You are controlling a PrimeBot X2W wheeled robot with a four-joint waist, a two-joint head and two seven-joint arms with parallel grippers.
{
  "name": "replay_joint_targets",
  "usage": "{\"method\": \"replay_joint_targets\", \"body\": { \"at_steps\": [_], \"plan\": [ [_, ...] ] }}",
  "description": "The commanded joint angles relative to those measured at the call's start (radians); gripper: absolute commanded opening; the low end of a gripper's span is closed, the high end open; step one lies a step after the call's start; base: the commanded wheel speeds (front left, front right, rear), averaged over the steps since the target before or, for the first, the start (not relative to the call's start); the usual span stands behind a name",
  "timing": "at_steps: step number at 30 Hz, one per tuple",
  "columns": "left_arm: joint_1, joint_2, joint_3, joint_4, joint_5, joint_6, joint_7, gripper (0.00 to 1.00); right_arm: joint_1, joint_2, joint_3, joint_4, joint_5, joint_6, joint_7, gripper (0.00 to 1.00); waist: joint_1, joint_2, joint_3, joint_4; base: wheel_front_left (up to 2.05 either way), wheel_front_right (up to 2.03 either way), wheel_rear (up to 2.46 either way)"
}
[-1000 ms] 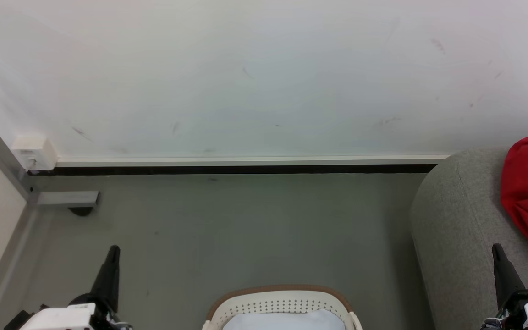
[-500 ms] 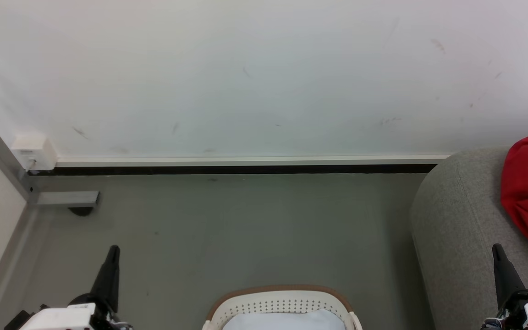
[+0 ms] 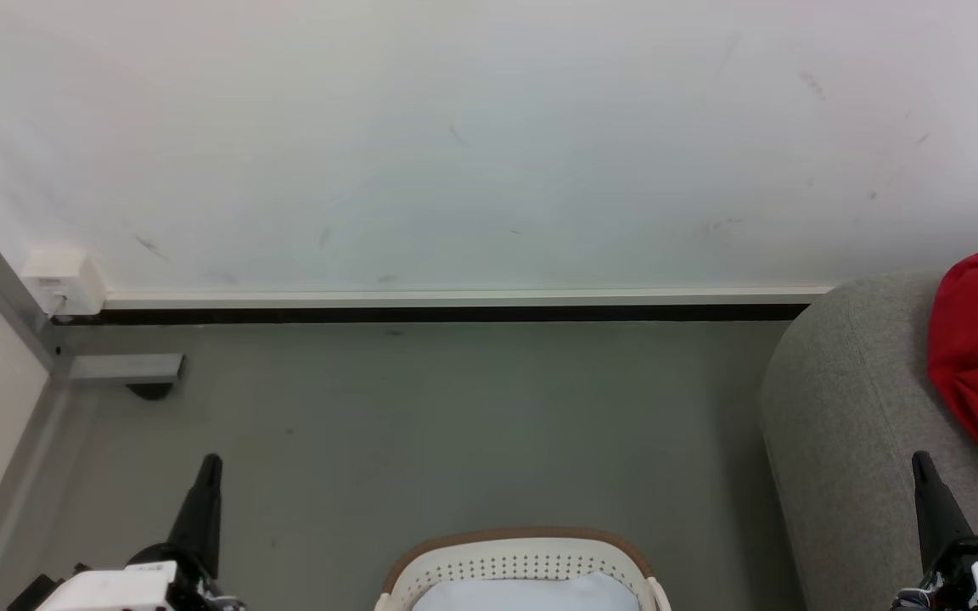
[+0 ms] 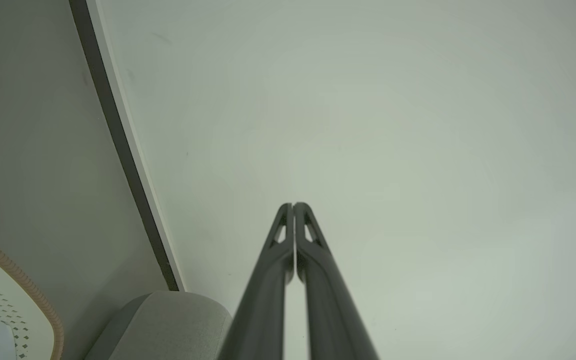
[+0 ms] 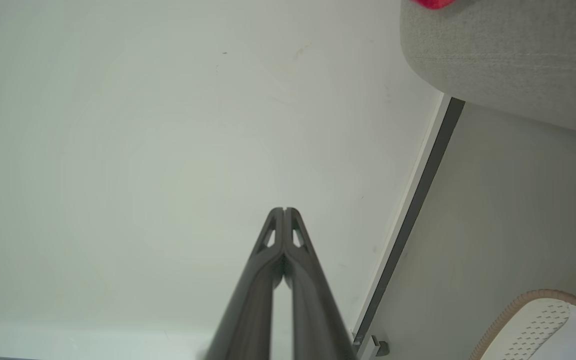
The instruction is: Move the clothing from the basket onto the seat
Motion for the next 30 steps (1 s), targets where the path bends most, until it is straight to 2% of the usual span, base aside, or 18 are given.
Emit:
{"method": "replay_joint_targets", "body": {
  "at_steps": [1,30],
  "plan": [
    [-0.009,0.002,0.002,0.0,-0.014,-0.007,0.004,0.0,-0.013,0.001,-0.004,-0.004,-0.004,-0.002,0.006,0.0,0.0,0.0,0.0,0.0,0.0,0.0,0.0],
    [-0.009,0.002,0.002,0.0,-0.014,-0.007,0.004,0.0,-0.013,0.003,-0.007,-0.004,-0.008,-0.002,0.005,0.0,0.0,0.0,0.0,0.0,0.0,0.0,0.0]
  ]
}}
